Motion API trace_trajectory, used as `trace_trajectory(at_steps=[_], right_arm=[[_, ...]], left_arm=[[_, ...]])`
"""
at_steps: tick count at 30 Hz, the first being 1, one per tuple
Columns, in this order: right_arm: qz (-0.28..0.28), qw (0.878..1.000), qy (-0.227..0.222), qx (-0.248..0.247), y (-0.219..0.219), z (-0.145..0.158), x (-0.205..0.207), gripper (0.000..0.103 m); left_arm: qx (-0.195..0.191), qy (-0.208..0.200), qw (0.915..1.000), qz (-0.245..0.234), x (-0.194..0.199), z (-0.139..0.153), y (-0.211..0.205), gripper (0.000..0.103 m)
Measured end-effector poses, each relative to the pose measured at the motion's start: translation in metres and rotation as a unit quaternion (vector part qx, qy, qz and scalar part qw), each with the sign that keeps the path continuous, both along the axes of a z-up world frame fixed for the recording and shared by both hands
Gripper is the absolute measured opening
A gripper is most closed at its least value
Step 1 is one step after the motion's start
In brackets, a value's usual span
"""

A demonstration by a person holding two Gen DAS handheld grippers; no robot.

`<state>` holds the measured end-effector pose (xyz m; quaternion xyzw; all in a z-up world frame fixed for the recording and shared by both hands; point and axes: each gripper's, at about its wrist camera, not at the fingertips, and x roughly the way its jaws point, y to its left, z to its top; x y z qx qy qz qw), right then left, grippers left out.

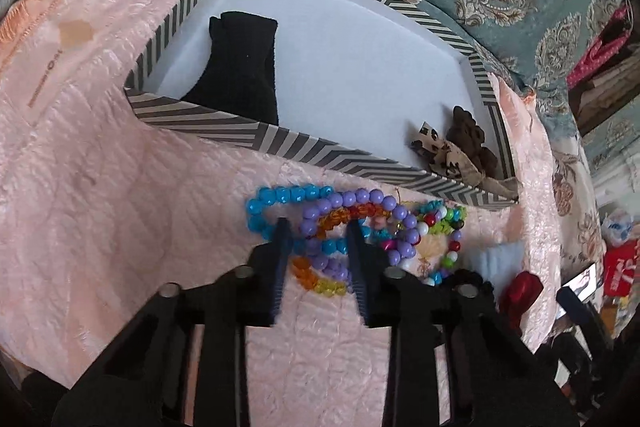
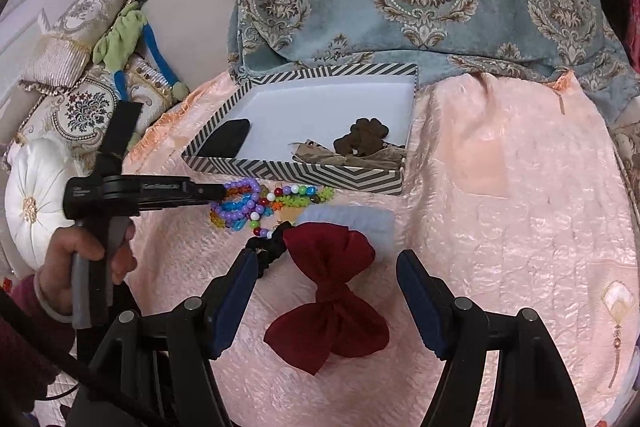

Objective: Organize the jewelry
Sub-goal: 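Grasp the purple bead bracelet with the left gripper, then grasp the multicolour bead bracelet with the right gripper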

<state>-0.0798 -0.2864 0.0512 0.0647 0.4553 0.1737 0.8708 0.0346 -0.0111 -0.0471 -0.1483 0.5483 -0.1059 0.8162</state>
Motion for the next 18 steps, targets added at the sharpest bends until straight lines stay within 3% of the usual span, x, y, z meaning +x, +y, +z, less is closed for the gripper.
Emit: trace_trajectory(at_steps=[1,3,11,18], right_arm=[[0.002,1.0,-0.001,-0.001,0.001,0.001,0.0,0.07],[0.005,1.0,-0.004,-0.001,0.004,0.002,0.0,0.07],[0.012,1.0,-0.005,0.0,0.01,0.004,0.005,0.07],[0.018,1.0,0.001,0.014,0.017,0.004,0.015,0.07]], left_arm=[[0.002,0.0,1.0,0.0,0.001,-0.001,-0.001,0.012],[0.002,-0.002,1.0,0.0,0.002,-0.001,-0.001,0.008],[-0.006,-0.048,0.9988,0.0,-0.014,0.031,0.013,0.008],[-0.014,-0.06,0.9981,0.009,-0.026,0.046,0.03,0.008]])
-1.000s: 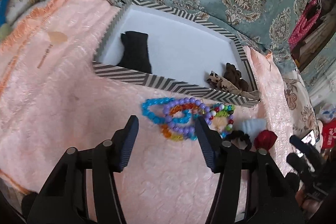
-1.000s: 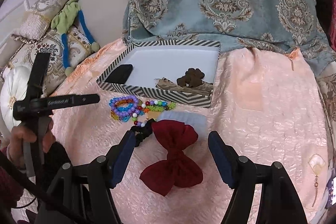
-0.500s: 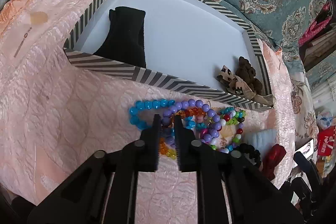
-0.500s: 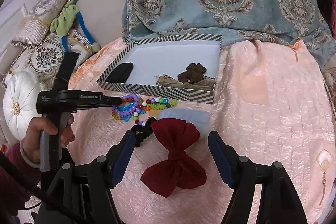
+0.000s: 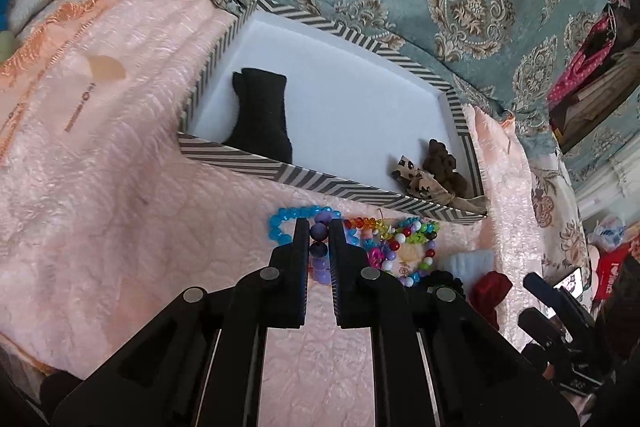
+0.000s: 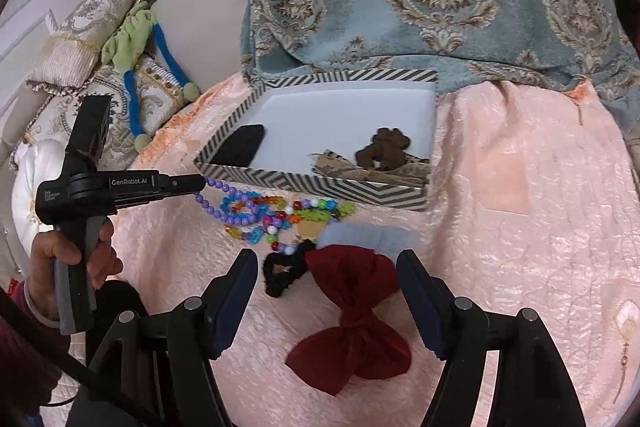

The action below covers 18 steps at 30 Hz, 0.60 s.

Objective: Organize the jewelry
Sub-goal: 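Grasp the multicolour bead bracelet with the right gripper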

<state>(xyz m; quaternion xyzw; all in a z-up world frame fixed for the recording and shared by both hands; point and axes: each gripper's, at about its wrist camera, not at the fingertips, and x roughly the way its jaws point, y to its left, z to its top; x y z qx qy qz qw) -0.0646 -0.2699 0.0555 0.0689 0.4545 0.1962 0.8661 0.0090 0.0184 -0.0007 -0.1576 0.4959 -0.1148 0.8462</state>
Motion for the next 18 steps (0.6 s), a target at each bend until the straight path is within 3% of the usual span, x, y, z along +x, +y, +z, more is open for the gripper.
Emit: trace_trajectory(at_steps=[5,8,10,18], right_arm=[[0.027,0.999,-0.003,-0.02,0.017,-0.002,0.017,0.07],[0.04,0.999,0.007,-0.011,0.026,-0.008,0.034,0.063],[0.049,0.999,0.017,-0.011,0.033,-0.013,0.047,0.052],[0.065,0.993,0.074,-0.073,0.055,-0.051,0.09,0.041]], left_arm=[[0.002,-0.007,1.0,0.006,-0.011,0.007,0.016,0.008],[0.007,-0.006,0.9999,0.013,-0.014,0.007,0.025,0.008],[0.008,-0.006,0.9998,0.019,-0.017,0.007,0.033,0.008],[0.006,-0.005,0.9993,0.036,-0.018,0.006,0.052,0.008]])
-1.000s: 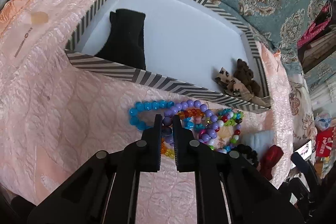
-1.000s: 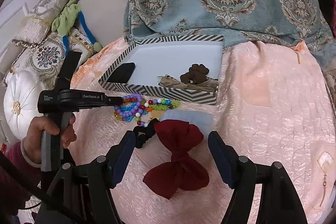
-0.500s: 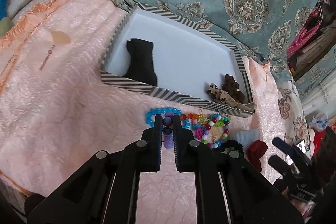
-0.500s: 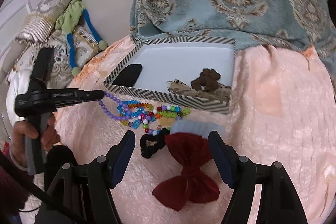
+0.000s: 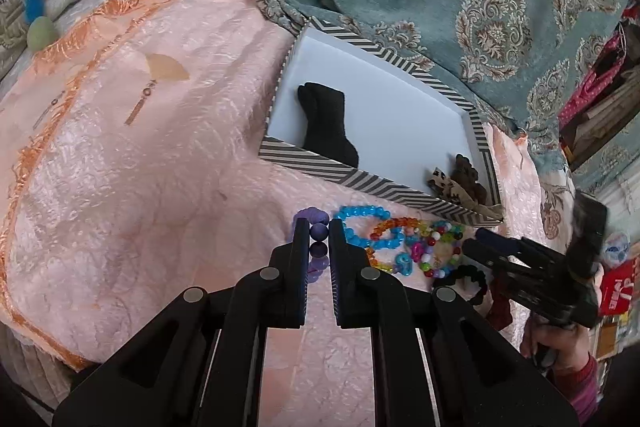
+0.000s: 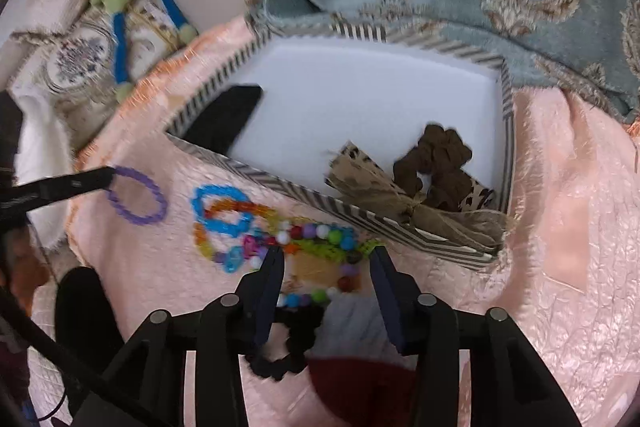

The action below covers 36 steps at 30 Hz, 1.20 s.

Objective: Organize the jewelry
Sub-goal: 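Grasp the multicolour bead bracelet with the right gripper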

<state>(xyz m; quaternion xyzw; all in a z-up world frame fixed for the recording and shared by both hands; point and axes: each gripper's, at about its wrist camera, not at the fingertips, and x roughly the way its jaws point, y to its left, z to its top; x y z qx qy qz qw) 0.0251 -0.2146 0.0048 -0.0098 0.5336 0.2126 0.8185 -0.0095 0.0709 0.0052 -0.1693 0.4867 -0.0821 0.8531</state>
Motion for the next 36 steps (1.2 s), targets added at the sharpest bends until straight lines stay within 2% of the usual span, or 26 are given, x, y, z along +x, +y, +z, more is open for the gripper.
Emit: trace_trajectory(at_steps=[2,4,5,8,9,11,14,16,20,24,27,32,34,36], right_arm=[[-0.004,1.0,0.019,-0.011,0.001,-0.014,0.006,0.034],[-0.003,0.999,0.028,-0.017,0.002,-0.024,0.007,0.017],[-0.004,0.999,0.026,-0.021,0.002,-0.026,0.006,0.015],[-0.012,1.0,0.006,-0.01,-0.004,-0.017,0.003,0.009],[-0.013,1.0,0.0,-0.001,-0.006,-0.013,0.0,0.002],[-0.014,1.0,-0.019,0.018,-0.011,0.004,-0.004,0.002],[-0.015,1.0,-0.017,0.021,-0.015,0.013,-0.003,0.002],[-0.017,1.0,-0.006,0.011,-0.012,0.007,0.0,0.003],[-0.015,0.999,0.049,-0.004,-0.004,-0.02,0.009,0.004],[-0.036,0.997,0.062,0.012,-0.007,-0.033,0.016,0.011],[-0.039,0.997,0.064,0.021,-0.008,-0.031,0.016,0.016],[-0.04,0.997,0.065,0.0,-0.005,-0.03,0.012,0.017],[-0.037,0.997,0.06,-0.012,-0.003,-0.025,0.009,0.027],[-0.032,0.997,0.06,-0.021,-0.002,-0.025,0.009,0.029]], left_arm=[[0.001,0.0,1.0,0.0,-0.001,-0.001,0.001,0.008],[0.002,0.0,1.0,-0.001,-0.001,-0.001,0.0,0.008],[0.002,0.0,1.0,-0.002,-0.001,-0.001,0.001,0.008],[0.001,-0.001,1.0,-0.002,-0.001,0.002,0.001,0.008],[0.001,-0.002,1.0,-0.002,-0.001,0.003,0.001,0.008],[0.003,-0.006,1.0,-0.002,0.0,0.007,0.0,0.008],[0.002,-0.009,1.0,-0.002,-0.001,0.009,-0.002,0.008],[0.001,-0.008,1.0,-0.004,-0.003,0.008,-0.004,0.008],[0.0,-0.001,1.0,-0.004,-0.005,0.004,-0.005,0.008],[0.002,0.004,1.0,-0.003,-0.005,0.002,-0.003,0.008],[0.002,0.003,1.0,-0.002,-0.006,0.002,-0.002,0.008],[-0.002,0.003,1.0,0.0,-0.008,0.002,0.0,0.008],[-0.001,0.004,1.0,-0.001,-0.008,0.001,0.0,0.008],[-0.003,0.005,1.0,-0.001,-0.008,0.001,0.0,0.008]])
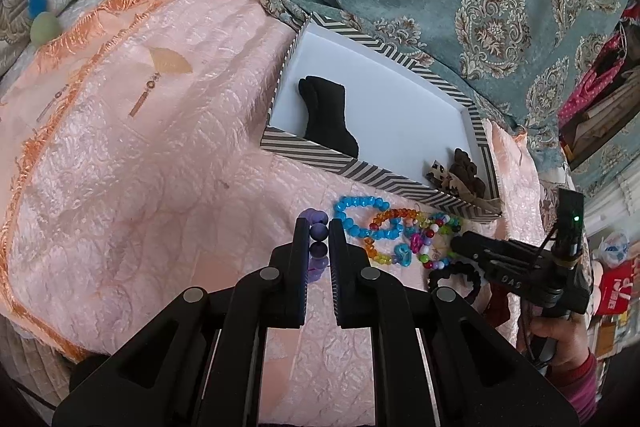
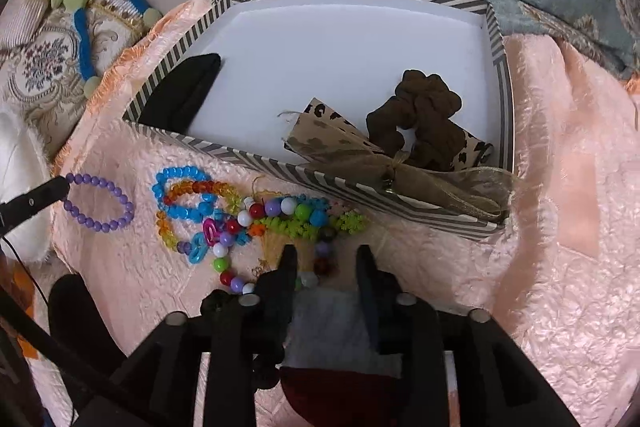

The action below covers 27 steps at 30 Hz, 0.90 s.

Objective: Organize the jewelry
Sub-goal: 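Grasp the multicolour bead bracelet with the right gripper, then carry the purple bracelet into the tray with the left gripper while the right gripper places the multicolour one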

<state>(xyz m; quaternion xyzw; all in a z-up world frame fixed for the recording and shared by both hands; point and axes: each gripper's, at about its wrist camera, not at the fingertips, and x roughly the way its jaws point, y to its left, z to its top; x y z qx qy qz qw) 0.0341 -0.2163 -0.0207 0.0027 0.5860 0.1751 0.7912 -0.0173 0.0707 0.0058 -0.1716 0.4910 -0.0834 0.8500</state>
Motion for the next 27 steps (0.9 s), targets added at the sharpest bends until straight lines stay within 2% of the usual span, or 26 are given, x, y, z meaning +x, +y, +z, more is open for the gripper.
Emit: trace_trajectory(at_steps=[3,6,9,16,18,20,22,23,27], right_arm=[[0.008,1.0,-0.008,-0.011,0.005,-0.007,-0.002,0.029],[0.015,0.999,-0.033,-0.009,0.007,-0.006,-0.007,0.013],[0.017,0.998,-0.052,0.018,0.0,0.012,-0.014,0.002],[0.021,0.993,-0.103,0.059,-0.015,0.069,-0.022,0.002],[0.024,0.994,-0.096,0.054,-0.012,0.07,-0.02,0.002],[0.025,0.996,-0.071,0.042,-0.006,0.058,-0.015,0.005],[0.023,0.999,-0.034,0.026,0.001,0.039,-0.008,0.023],[0.026,0.999,-0.02,0.023,0.004,0.029,-0.005,0.026],[0.029,0.999,0.021,0.005,0.009,-0.002,0.001,0.027]], left_arm=[[-0.002,0.0,1.0,0.001,-0.001,0.0,-0.002,0.008],[0.001,0.001,1.0,-0.002,-0.002,0.0,-0.003,0.008],[-0.001,0.0,1.0,-0.002,-0.001,0.003,-0.002,0.008],[-0.006,-0.021,0.9998,0.0,0.002,0.023,-0.002,0.008],[-0.006,-0.025,0.9997,-0.001,0.001,0.025,-0.004,0.008],[-0.005,-0.023,0.9997,-0.004,0.0,0.024,-0.006,0.008],[-0.004,-0.02,0.9998,-0.006,-0.001,0.022,-0.007,0.008],[-0.004,-0.018,0.9998,-0.006,-0.002,0.021,-0.008,0.008],[-0.003,-0.013,0.9999,-0.007,-0.003,0.017,-0.008,0.008]])
